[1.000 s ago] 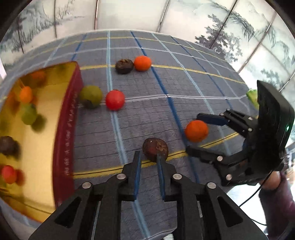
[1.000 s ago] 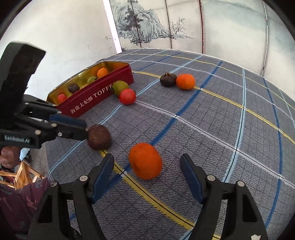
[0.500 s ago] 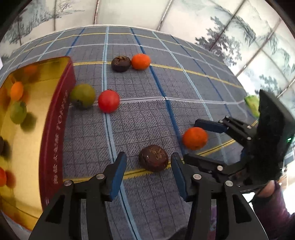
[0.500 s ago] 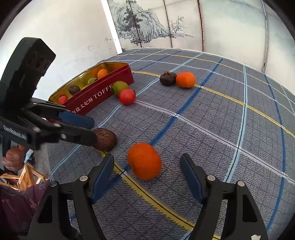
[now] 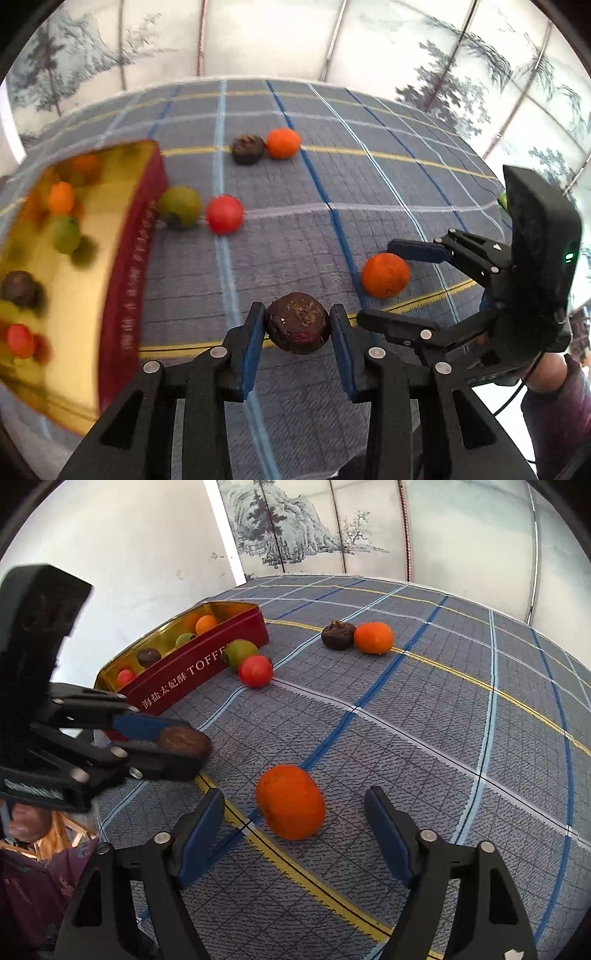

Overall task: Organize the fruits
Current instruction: 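Carry the brown fruit into the tin and open the left tool while the right tool grasps an orange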

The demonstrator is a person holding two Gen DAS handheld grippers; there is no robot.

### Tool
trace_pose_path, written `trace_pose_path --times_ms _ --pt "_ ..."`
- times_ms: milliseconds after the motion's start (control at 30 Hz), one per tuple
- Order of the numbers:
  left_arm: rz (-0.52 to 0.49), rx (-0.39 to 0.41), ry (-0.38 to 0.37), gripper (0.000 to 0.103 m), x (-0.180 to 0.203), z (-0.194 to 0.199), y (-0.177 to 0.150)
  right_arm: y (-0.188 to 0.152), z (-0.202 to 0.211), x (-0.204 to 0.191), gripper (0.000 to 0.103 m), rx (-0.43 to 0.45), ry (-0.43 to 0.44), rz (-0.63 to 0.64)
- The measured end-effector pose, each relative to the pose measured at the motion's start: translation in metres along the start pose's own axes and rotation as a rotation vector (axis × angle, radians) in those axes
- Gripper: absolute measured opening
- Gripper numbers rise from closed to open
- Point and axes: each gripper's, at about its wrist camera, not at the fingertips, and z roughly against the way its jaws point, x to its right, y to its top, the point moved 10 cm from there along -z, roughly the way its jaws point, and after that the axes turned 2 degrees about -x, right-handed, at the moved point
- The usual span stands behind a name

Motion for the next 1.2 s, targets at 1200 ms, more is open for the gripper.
trace_pose_path --times_ms 1200 --pt "0.028 0.08 0.414 0.037 -0.153 0.037 0.002 -0.003 -0.004 0.008 0.103 -0.024 -0.096 -0.007"
